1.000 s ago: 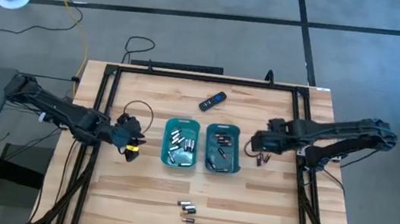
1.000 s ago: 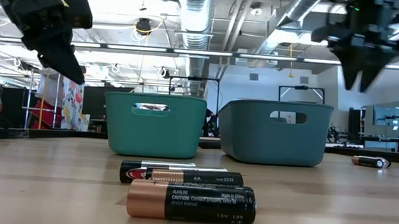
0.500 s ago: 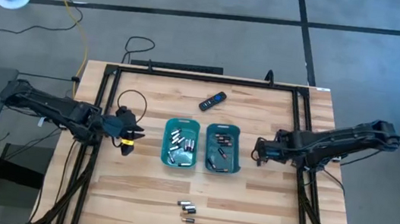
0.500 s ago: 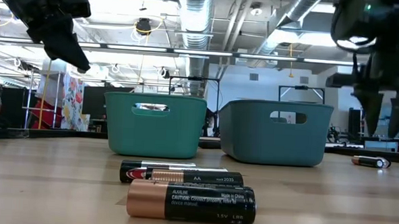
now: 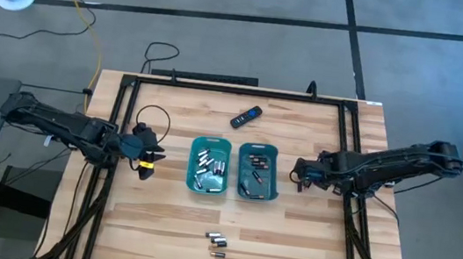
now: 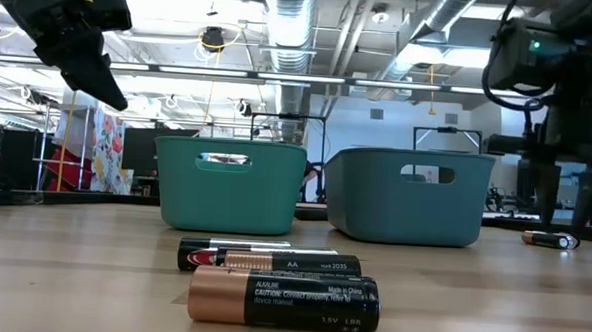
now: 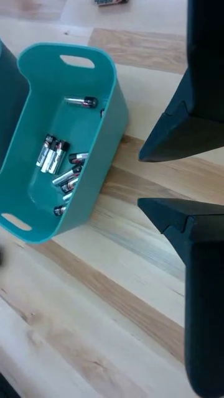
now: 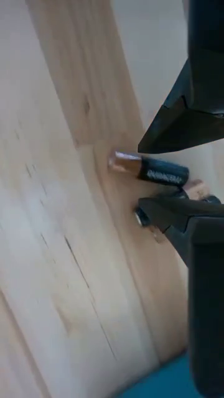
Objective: Sort batteries
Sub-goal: Put the copper and black battery into the blue bin
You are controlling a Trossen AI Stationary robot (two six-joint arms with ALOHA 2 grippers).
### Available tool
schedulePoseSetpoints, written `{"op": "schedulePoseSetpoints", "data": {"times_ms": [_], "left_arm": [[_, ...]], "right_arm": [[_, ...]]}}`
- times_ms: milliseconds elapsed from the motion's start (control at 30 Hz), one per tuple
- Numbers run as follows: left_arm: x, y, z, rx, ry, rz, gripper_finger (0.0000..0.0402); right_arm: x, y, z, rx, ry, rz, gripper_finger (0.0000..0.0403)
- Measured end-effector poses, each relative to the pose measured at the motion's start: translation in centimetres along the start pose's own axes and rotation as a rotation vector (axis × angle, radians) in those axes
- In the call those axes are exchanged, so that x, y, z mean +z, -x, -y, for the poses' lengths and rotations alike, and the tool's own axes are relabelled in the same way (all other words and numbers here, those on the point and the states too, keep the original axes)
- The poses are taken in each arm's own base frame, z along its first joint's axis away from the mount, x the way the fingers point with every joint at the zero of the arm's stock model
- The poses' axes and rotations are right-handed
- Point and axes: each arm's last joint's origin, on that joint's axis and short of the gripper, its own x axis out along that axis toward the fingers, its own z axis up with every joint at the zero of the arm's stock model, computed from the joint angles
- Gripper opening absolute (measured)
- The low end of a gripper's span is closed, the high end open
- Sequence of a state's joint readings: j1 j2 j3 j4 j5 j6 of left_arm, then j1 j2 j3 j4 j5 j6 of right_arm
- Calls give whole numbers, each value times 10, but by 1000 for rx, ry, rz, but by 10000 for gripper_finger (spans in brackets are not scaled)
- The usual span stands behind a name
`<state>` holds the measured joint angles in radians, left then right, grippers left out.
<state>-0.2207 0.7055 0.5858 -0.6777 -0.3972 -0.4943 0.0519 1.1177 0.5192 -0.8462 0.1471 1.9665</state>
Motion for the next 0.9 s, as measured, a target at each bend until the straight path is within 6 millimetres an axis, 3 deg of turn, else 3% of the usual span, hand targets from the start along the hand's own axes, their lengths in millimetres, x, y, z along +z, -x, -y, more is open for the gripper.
{"op": "schedulePoseSetpoints", "data": {"times_ms": [600, 900], "left_arm": [[-4, 0, -2, 21, -18, -37, 100], [-4, 0, -2, 22, -19, -39, 100]], "right_arm": [[-8, -31, -4, -173, 77, -10, 129], [-8, -22, -4, -113, 154, -67, 38]]}}
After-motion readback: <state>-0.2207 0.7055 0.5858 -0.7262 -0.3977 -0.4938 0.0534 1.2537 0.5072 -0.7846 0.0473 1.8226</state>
